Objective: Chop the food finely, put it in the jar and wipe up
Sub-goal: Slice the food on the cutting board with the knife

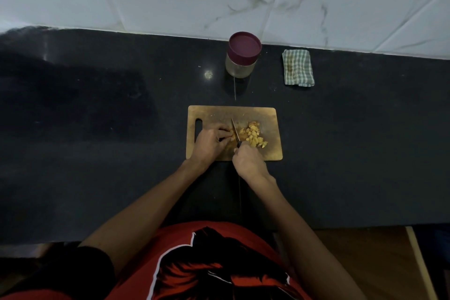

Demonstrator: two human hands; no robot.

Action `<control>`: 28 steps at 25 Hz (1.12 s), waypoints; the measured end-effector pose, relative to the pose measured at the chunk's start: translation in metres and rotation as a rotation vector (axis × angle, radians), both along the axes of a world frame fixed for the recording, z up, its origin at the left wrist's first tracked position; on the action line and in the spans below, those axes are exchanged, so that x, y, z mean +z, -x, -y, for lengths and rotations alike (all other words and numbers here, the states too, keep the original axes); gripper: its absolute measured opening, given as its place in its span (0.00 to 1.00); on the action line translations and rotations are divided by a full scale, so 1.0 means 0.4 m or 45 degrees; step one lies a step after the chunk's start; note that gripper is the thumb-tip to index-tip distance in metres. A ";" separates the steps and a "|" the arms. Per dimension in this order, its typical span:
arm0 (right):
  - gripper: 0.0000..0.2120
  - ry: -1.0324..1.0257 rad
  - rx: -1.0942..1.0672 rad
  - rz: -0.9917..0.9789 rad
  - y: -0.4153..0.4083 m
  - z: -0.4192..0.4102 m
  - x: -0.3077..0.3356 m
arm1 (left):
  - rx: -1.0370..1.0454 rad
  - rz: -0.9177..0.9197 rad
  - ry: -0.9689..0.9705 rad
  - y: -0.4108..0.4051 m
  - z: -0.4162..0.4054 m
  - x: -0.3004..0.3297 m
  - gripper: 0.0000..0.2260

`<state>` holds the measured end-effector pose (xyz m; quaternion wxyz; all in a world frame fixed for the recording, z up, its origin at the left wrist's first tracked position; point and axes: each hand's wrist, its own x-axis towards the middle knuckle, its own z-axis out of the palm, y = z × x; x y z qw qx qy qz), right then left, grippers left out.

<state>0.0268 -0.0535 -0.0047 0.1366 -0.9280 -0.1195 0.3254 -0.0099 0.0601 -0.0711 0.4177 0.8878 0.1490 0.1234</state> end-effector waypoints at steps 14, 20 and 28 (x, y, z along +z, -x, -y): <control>0.11 -0.007 -0.017 -0.042 0.095 0.078 -0.021 | 0.024 0.027 -0.054 0.003 0.006 0.003 0.08; 0.12 -0.074 -0.074 0.025 0.068 0.085 -0.021 | 0.024 0.017 -0.078 0.010 0.006 -0.007 0.08; 0.13 -0.130 -0.020 0.043 0.057 0.055 -0.005 | 0.054 0.012 -0.060 0.008 0.008 -0.001 0.08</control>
